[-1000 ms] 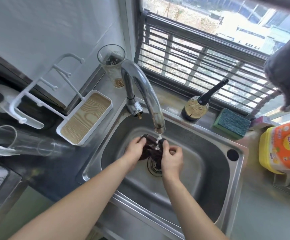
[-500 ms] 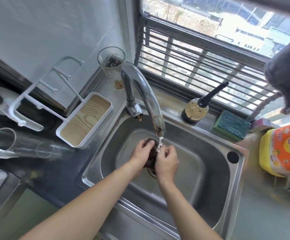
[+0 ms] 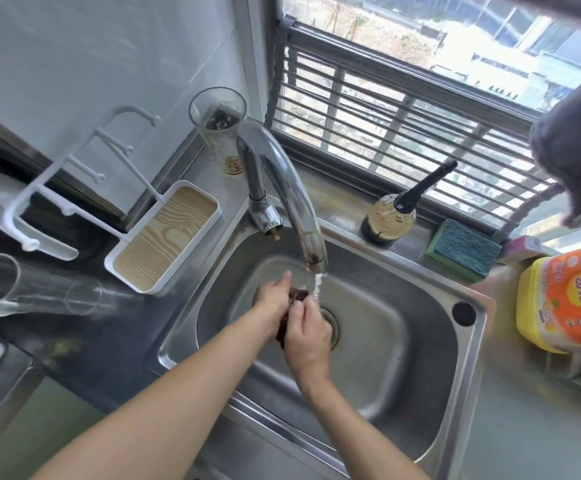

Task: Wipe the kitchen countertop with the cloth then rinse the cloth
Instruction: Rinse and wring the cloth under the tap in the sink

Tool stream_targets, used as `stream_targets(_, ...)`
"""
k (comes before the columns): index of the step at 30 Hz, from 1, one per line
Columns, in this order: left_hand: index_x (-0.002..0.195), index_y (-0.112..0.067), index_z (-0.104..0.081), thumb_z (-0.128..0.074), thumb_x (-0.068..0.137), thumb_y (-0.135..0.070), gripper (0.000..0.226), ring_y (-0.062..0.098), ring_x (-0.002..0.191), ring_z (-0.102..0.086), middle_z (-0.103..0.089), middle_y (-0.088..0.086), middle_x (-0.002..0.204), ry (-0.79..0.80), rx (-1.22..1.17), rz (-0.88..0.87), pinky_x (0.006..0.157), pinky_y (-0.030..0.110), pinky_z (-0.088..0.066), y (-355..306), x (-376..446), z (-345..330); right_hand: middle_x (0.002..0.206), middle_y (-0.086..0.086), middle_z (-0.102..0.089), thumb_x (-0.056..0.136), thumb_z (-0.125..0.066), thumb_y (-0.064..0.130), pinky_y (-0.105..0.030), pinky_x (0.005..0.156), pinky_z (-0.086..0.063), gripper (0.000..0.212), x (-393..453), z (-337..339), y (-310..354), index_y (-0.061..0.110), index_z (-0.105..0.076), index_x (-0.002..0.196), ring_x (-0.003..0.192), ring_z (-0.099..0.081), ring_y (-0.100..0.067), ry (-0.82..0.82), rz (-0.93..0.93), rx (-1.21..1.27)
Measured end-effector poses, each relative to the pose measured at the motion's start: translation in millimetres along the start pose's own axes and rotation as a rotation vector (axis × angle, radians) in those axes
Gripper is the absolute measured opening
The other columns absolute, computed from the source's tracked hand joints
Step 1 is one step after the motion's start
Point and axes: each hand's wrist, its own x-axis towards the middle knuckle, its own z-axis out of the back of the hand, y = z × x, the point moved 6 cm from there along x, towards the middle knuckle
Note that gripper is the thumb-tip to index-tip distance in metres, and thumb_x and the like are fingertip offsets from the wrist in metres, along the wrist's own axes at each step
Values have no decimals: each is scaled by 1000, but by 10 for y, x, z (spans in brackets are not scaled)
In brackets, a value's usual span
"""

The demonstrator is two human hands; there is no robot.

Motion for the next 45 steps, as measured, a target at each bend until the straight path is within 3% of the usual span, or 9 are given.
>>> stream_targets(7,103,-16,-68,-44,105,-41,35,7,48,-60,-65,2,72,259,186,-27,45,15,-41,57,-402,-198,78,-7,-61,100,-58,34,-36,72,-35,27,535,201,-466,12,-52,85,84,-58,-33,-118,-426,119)
stream_targets(11,100,-16,-77,-32,96,-73,73,20,78,-75,-78,8,92,424,47,174,63,27,-56,0,-460,-34,77,7,-62,85,-77,39,-30,73,-49,26,537,152,-368,21,-57,86,74,-58,-11,94,-252,236)
stream_targets(15,106,-15,-73,-63,95,-47,36,23,71,-71,-75,13,98,214,74,-105,52,28,-53,-172,-302,121,94,-9,-73,87,-81,22,-29,73,-59,31,533,124,-382,7,-62,107,82,-70,-16,222,-352,376)
stream_targets(19,99,-17,-65,-63,97,-24,8,17,75,-65,-70,5,94,25,-70,-201,52,20,-48,-202,-241,125,79,-8,-74,98,-61,32,-32,68,-55,33,371,107,-354,11,-67,73,77,-71,-25,276,-607,243)
stream_targets(24,100,-11,-68,-68,88,-55,46,24,86,-68,-74,7,96,-82,-96,-33,80,33,-56,-36,-221,109,68,-13,-67,85,-41,54,-39,68,-47,49,20,93,-89,14,-54,62,71,-61,-34,108,-147,-149)
stream_targets(27,83,-12,-72,-69,89,-52,40,22,64,-66,-71,3,69,28,-62,-1,61,28,-55,21,-290,-11,71,-13,-71,89,-44,65,-38,70,-49,58,188,82,-250,16,-56,60,73,-65,-32,86,-267,-104)
stream_targets(30,76,-13,-69,-65,96,-29,26,14,47,-61,-67,2,58,233,-58,37,48,20,-47,116,-484,-299,72,-9,-68,92,-58,41,-39,76,-49,42,547,245,-457,13,-60,60,78,-61,-29,-21,-564,102)
stream_targets(37,59,-15,-54,-62,89,-25,33,18,49,-52,-55,-2,52,-66,-172,39,47,21,-41,-167,-380,49,52,1,-46,80,-50,38,-38,59,-33,32,-81,82,182,16,-40,59,54,-42,-18,1,-50,58)
stream_targets(45,76,-17,-65,-54,101,-35,32,20,61,-59,-65,2,71,218,84,-84,51,25,-48,-85,-499,-220,79,-13,-68,100,-48,40,-37,73,-39,44,439,271,-423,7,-64,76,82,-59,-35,-147,-546,59)
